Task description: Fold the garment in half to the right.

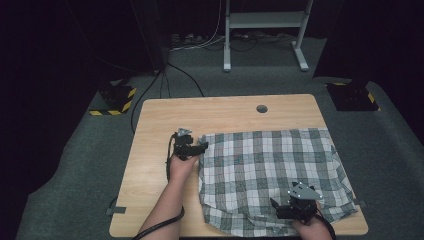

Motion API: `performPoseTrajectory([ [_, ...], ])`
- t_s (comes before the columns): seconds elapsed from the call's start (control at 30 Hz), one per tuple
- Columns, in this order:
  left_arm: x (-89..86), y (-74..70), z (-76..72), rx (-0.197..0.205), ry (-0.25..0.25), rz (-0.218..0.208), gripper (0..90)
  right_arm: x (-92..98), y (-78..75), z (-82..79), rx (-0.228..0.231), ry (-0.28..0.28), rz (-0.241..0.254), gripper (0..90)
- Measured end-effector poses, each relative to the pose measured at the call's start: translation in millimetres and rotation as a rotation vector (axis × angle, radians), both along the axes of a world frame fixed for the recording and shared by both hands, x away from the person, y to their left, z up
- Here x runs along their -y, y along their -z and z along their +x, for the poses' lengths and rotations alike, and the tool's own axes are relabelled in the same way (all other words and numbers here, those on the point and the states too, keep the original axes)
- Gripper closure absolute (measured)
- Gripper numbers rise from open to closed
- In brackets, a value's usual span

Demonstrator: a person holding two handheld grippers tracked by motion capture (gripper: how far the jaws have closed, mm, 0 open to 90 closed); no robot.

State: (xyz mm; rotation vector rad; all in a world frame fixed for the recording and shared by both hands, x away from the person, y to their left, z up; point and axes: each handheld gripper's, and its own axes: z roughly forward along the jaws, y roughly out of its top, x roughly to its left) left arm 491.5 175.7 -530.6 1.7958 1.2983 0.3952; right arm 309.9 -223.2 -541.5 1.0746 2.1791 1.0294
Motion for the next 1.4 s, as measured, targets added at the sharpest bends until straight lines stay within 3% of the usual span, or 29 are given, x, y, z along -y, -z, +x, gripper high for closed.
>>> performPoseTrajectory([
  [0.2, 4.1, 5.9, 8.4, -0.023, -0.013, 0.011, 32.5, -1.1, 0.2, 0.2, -0.003, -0.003, -0.011, 1.3],
  [0.43, 14.0, 8.2, 10.4, -0.025, -0.011, 0.068, 41.8, -1.8, 0.3, -0.4, 0.002, -0.003, -0.018, 1.3],
  [0.5, 18.1, 8.3, 8.0, -0.01, -0.006, 0.1, 49.5, -2.3, 0.3, -0.8, 0.006, -0.004, -0.022, 1.3],
  [0.63, 21.4, 8.7, 1.5, -0.009, 0.0, 0.099, 65.9, -1.9, 0.1, -1.2, 0.011, -0.009, -0.018, 1.5],
  [0.7, 22.8, 9.0, -1.2, -0.004, -0.004, 0.106, 70.5, -1.7, 0.0, -1.3, 0.011, 0.01, -0.019, 1.9],
  [0.73, 25.9, 9.3, -5.2, 0.009, 0.006, 0.129, 71.8, -1.3, -0.1, -1.2, 0.01, 0.009, -0.015, 1.9],
  [0.87, 25.4, 9.8, -6.7, 0.014, 0.013, 0.127, 73.5, -0.8, -0.8, -1.7, 0.007, 0.02, -0.012, 2.0],
  [0.9, 25.0, 9.9, -6.7, 0.012, 0.013, 0.123, 73.7, -2.7, -2.8, -6.3, 0.033, 0.009, -0.019, 1.9],
  [1.03, 24.8, 10.0, -6.8, 0.01, 0.016, 0.117, 73.6, -7.3, -8.7, -14.3, 0.065, 0.005, 0.006, 1.8],
  [1.1, 24.6, 10.0, -7.3, 0.009, 0.029, 0.114, 73.0, -17.3, -20.3, -23.1, 0.1, -0.003, 0.038, 0.2],
  [1.17, 24.0, 10.0, -8.1, 0.007, 0.034, 0.11, 72.9, -20.2, -23.3, -24.9, 0.108, 0.0, 0.049, 0.1],
  [1.23, 24.6, 10.1, -9.2, 0.009, 0.034, 0.112, 72.5, -34.2, -34.2, -31.8, 0.119, -0.014, 0.094, 0.0],
  [1.4, 23.7, 10.1, -11.4, 0.008, 0.038, 0.112, 72.4, -54.4, -38.6, -37.3, 0.113, -0.049, 0.088, 0.4],
])
